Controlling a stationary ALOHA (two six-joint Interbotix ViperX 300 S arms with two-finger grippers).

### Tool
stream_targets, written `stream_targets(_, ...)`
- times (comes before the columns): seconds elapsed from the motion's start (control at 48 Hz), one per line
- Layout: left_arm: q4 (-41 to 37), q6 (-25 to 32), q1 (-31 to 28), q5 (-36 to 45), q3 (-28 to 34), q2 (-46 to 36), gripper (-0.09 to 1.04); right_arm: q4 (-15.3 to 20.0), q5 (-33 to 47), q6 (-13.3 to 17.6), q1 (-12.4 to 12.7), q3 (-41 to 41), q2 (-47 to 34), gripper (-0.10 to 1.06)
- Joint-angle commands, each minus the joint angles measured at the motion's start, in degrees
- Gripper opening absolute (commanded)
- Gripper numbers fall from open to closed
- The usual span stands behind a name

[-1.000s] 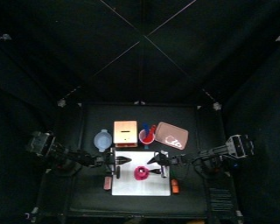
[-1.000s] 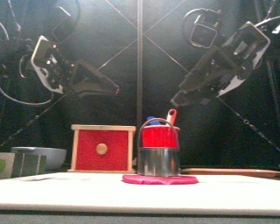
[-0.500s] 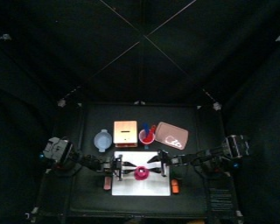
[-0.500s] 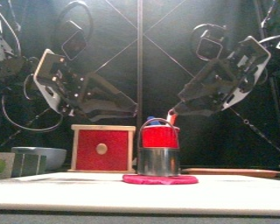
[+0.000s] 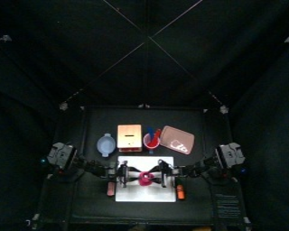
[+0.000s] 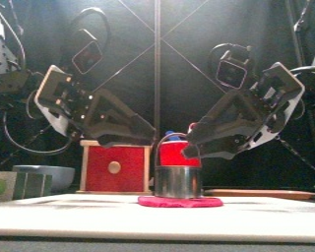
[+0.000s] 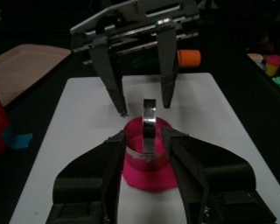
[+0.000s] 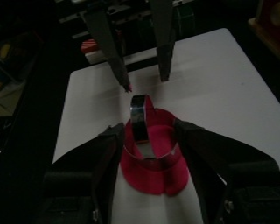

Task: Get the cutter from the drawer then cut the dough then place the extra dough in the bowl
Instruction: Cut the dough

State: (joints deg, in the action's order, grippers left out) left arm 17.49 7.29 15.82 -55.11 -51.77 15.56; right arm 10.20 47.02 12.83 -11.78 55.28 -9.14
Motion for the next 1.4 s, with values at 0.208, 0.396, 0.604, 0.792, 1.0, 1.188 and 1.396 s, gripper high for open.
stream_targets(0.208,-0.3,0.4,-0.5,5.2,3.7,0.9,0.75,0.2,-3.0,-0.1,-0.8,-1.8,1.6,0.83)
stream_targets(0.396,-0.7,0.5,-0.5,5.4,4.4,0.9,0.74,0.1,-4.0,-0.2,-1.1,-2.1,1.6,0.83)
stream_targets(0.604,-0.9,0.7,-0.6,5.4,4.4,1.8,0.74,-0.2,-4.6,-0.3,-1.0,-2.1,1.2,0.70)
stream_targets(0.792,-1.0,1.8,-1.0,5.4,4.5,2.1,0.70,-0.2,-6.1,-0.3,-0.9,-2.2,1.1,0.61)
stream_targets(1.0,-1.0,2.1,-1.1,5.6,4.4,2.0,0.54,-0.3,-8.6,-0.3,-0.7,-2.8,1.1,0.60)
stream_targets(1.188,-1.0,2.1,-1.1,8.0,4.2,1.9,0.49,-0.1,-10.8,-0.3,-0.7,-3.1,1.0,0.60)
stream_targets(1.396,-1.9,2.1,-1.1,11.3,3.8,2.4,0.49,0.6,-13.7,-0.1,-0.6,-3.2,0.1,0.60)
